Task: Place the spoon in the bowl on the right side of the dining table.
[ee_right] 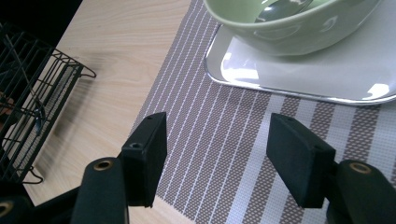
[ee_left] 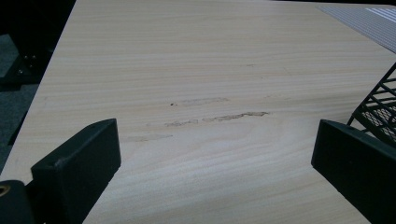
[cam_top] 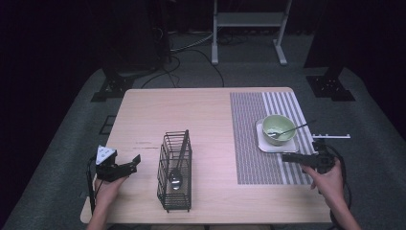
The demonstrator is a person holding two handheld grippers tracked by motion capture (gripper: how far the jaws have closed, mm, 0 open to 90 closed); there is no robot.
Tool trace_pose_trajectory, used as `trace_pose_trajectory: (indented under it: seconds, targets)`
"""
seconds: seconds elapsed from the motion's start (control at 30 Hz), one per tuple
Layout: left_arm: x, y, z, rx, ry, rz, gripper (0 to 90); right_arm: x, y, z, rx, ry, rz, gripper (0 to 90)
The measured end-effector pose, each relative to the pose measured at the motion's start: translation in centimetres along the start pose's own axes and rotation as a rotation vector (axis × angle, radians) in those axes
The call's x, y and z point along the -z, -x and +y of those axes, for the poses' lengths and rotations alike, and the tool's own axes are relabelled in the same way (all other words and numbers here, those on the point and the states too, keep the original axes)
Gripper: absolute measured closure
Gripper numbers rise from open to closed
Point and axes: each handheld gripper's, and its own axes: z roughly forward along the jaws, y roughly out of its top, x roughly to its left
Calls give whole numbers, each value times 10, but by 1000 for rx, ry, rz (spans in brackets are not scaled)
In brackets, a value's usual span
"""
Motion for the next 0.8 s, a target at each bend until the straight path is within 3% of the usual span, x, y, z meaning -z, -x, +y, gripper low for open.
trace_pose_trajectory:
  seconds: [0.8]
  targets:
    - [0,0,0,-2,0,0,4,-18,-24,-16,45,-49,34,355]
